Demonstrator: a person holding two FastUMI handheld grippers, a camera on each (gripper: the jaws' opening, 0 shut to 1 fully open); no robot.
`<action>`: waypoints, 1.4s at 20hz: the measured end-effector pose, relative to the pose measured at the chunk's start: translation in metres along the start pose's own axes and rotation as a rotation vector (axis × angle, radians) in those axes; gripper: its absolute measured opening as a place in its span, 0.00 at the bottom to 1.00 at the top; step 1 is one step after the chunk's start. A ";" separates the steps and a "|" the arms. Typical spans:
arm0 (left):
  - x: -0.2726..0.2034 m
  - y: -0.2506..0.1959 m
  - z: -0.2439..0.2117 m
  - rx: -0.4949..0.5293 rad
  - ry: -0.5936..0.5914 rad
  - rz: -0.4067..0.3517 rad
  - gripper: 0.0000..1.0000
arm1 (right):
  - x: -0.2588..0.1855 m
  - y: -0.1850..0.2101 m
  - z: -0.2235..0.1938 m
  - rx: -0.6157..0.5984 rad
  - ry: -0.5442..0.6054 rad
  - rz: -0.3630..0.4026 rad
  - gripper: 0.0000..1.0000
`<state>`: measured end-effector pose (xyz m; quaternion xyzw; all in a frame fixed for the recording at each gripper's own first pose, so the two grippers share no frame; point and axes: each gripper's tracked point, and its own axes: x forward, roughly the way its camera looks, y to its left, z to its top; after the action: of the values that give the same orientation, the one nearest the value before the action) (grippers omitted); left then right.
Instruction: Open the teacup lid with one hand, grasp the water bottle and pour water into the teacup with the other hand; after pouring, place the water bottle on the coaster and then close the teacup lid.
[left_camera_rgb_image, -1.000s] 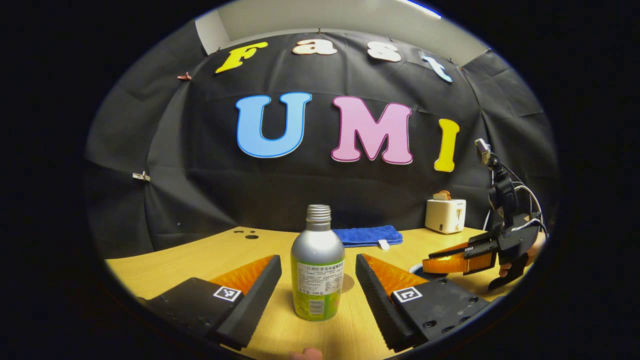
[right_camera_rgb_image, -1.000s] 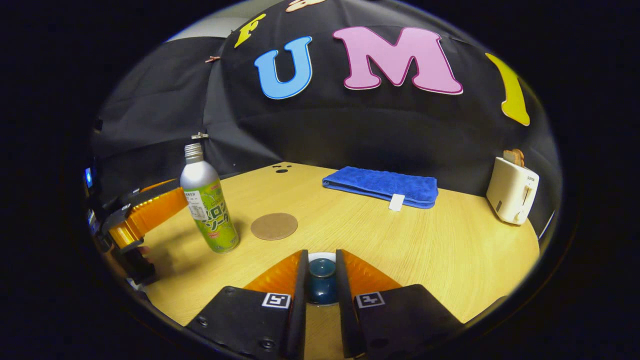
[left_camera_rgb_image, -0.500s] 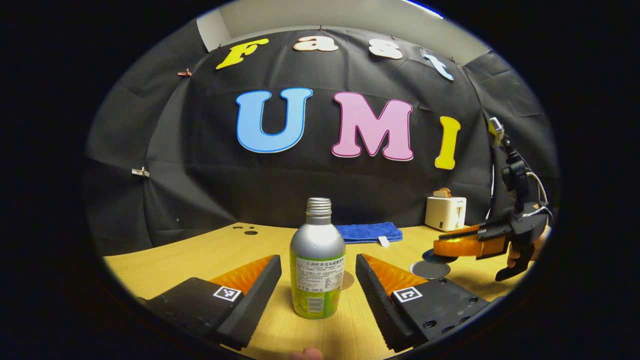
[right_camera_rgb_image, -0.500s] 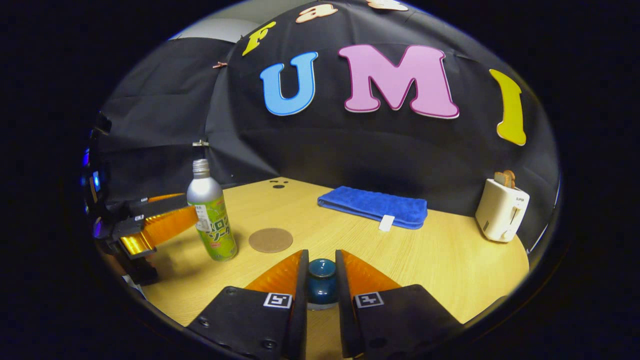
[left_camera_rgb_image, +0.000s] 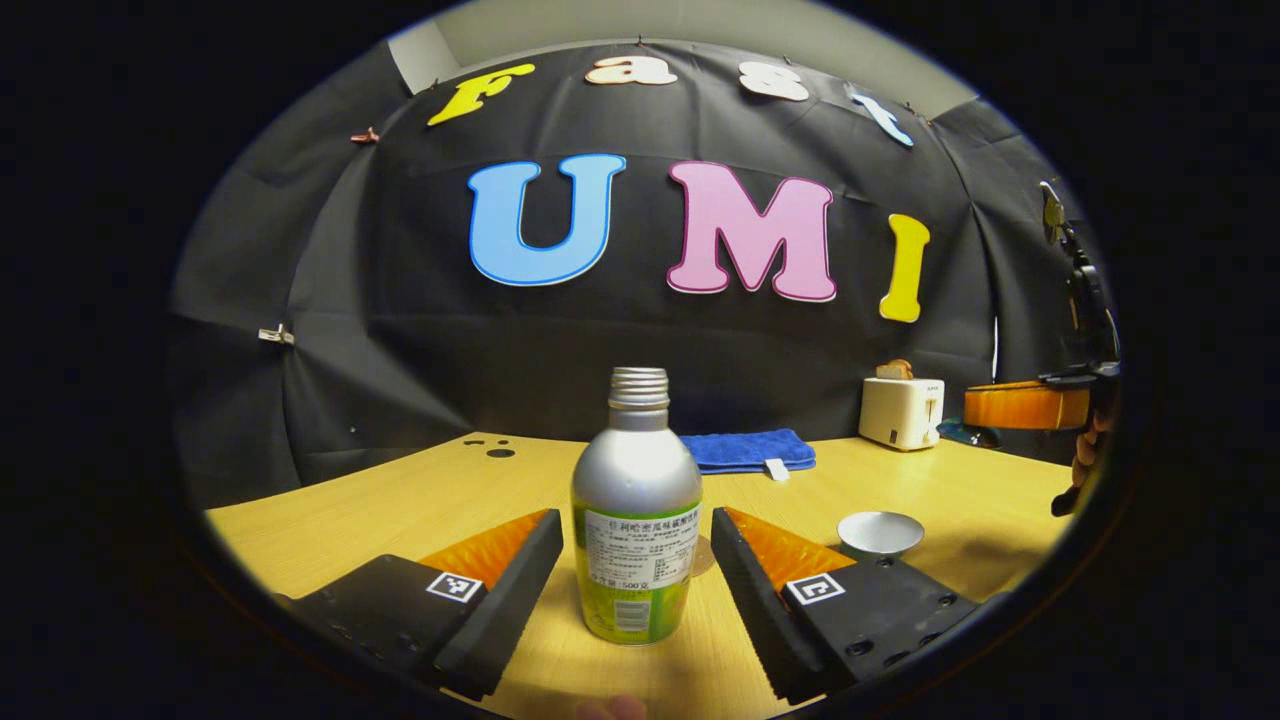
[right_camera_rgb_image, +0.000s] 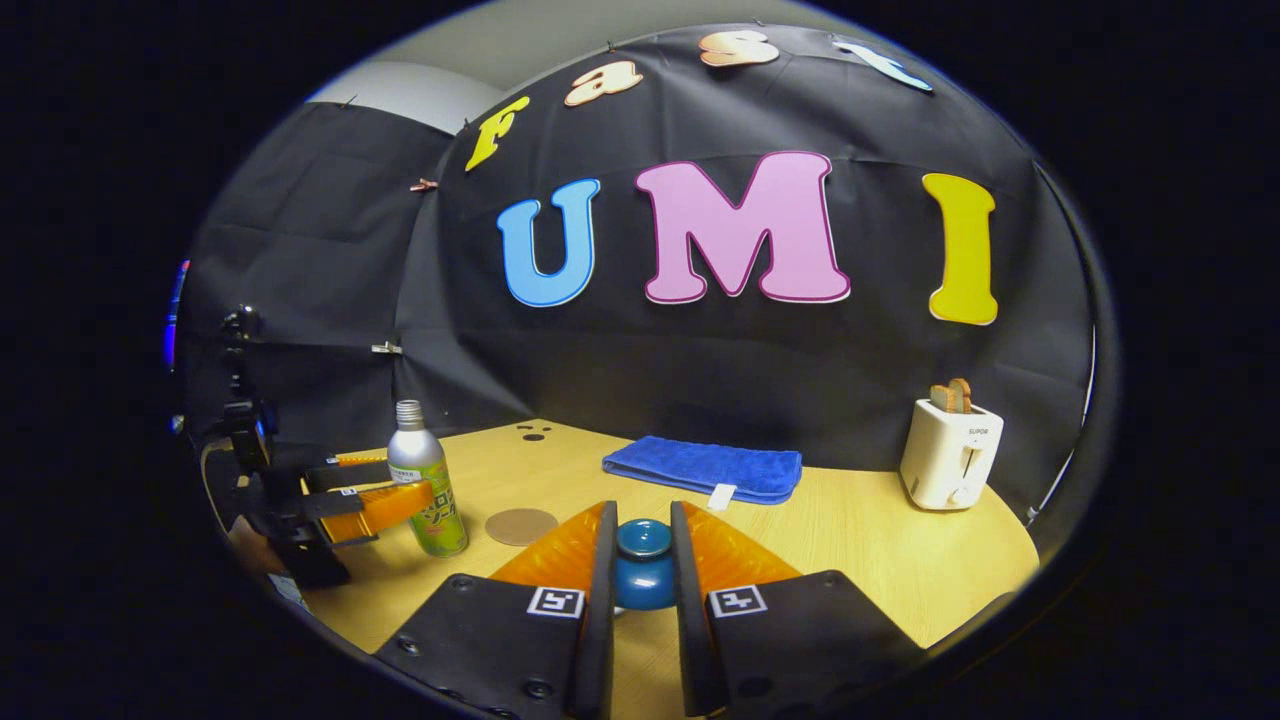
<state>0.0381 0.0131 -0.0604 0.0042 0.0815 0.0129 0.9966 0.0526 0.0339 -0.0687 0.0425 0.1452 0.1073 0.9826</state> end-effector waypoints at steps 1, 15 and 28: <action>0.003 0.000 -0.001 0.010 0.003 0.001 0.95 | -0.002 -0.003 -0.001 0.002 -0.002 -0.005 0.31; 0.013 -0.025 0.031 0.537 -0.033 0.020 0.81 | -0.033 -0.046 0.006 0.047 -0.065 -0.083 0.31; 0.027 -0.071 0.005 1.330 0.056 -0.095 0.80 | -0.067 -0.093 0.028 0.047 -0.144 -0.179 0.30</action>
<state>0.0670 -0.0573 -0.0610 0.6141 0.0980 -0.0842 0.7786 0.0165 -0.0735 -0.0344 0.0601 0.0797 0.0121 0.9949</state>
